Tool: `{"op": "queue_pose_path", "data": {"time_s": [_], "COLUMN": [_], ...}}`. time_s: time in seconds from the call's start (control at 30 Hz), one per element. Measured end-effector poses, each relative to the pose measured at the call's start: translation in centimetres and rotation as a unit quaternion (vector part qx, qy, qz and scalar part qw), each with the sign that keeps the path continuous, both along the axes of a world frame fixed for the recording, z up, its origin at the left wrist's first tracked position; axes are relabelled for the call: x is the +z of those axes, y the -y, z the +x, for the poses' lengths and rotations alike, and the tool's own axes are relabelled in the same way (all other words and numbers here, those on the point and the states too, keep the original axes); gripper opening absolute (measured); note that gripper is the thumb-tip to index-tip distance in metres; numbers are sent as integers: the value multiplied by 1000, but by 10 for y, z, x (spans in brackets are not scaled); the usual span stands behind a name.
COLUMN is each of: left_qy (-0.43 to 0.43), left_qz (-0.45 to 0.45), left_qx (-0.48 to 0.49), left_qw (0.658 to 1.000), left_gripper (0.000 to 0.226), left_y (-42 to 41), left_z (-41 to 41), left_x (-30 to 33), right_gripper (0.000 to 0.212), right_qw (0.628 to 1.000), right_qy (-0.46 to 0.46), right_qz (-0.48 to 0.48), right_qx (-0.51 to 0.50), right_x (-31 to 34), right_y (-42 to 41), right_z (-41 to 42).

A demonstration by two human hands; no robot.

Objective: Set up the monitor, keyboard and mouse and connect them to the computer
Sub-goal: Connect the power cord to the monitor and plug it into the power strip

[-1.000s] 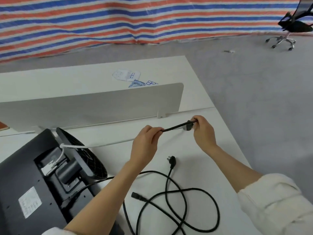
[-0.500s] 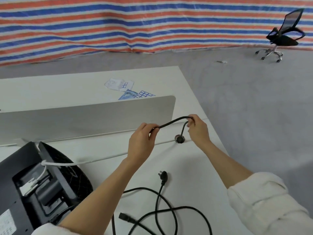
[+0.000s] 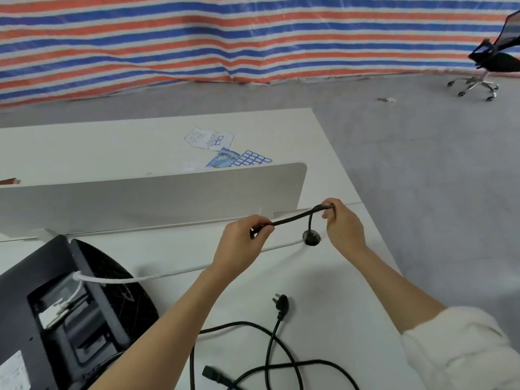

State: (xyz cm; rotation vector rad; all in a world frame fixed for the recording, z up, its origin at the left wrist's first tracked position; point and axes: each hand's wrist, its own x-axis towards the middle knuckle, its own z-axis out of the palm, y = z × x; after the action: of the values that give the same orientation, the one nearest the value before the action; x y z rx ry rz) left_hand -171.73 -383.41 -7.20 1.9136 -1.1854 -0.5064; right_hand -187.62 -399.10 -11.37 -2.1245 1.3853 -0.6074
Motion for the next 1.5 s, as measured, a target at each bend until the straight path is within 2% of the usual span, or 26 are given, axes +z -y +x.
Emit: {"op": "queue_pose_path", "data": {"time_s": [0.13, 0.27, 0.37, 0.4, 0.53, 0.57, 0.63, 0.7, 0.83, 0.97, 1.07, 1.13, 1.2, 1.33, 1.37, 1.4, 1.43, 1.5], "left_qy": [8, 7, 0, -6, -34, -43, -54, -51, -42, -55, -67, -58, -58, -82, -125, -204, -310, -493], "left_qz": [-2, 48, 37, 24, -15, -16, -11, 5, 17, 12, 34, 50, 56, 72, 74, 67, 51, 22], "left_qx": [21, -8, -5, 4, 66, 82, 106, 109, 107, 120, 90, 69, 75, 78, 78, 85, 95, 113], "left_qw": [1000, 999, 999, 1000, 997, 996, 993, 993, 993, 991, 993, 995, 994, 991, 986, 973, 945, 862], "left_gripper": [6, 7, 8, 8, 9, 9, 12, 14, 15, 13, 14, 12, 11, 17, 20, 23, 28, 34], "left_y": [-5, -5, -4, -4, -8, -10, -14, -16, -13, -11, -12, -12, -13, -8, -5, 0, 4, 13], "left_z": [1, -10, -16, -15, -7, -4, 0, 0, -1, -2, 0, -1, -1, 1, 0, -2, -3, -3], "left_x": [-4, -10, -12, -12, -12, -13, -16, -19, -20, -20, -26, -33, -38, -44, -43, -41, -37, -28], "right_gripper": [31, 29, 26, 24, 11, 13, 23, 28, 27, 26, 26, 26, 28, 33, 36, 37, 36, 30], "right_qw": [1000, 989, 968, 966, 964, 970, 990, 988, 955, 921, 903, 921, 951, 989, 990, 991, 989, 981], "right_qy": [-13, -149, -239, -236, -98, -90, -108, -153, -285, -371, -422, -386, -303, -124, -89, -62, -43, -10], "right_qz": [7, -18, -74, -98, -240, -222, -88, -5, 15, 32, 40, 49, 67, 62, 63, 73, 95, 173], "right_qx": [-13, -14, -32, -46, -55, -39, 1, 30, 80, 113, 74, 30, 7, 60, 83, 98, 102, 84], "right_x": [-17, -24, -15, -9, 8, 8, 4, 2, 16, 15, -6, -26, -40, -42, -40, -38, -39, -43], "right_y": [-18, -21, -15, -15, -18, -19, -23, -21, -5, 3, -3, -10, -15, -22, -25, -28, -33, -46], "right_z": [-12, -27, -32, -31, -22, -19, -11, -7, -1, 0, -9, -17, -17, -2, 3, 8, 11, 13]}}
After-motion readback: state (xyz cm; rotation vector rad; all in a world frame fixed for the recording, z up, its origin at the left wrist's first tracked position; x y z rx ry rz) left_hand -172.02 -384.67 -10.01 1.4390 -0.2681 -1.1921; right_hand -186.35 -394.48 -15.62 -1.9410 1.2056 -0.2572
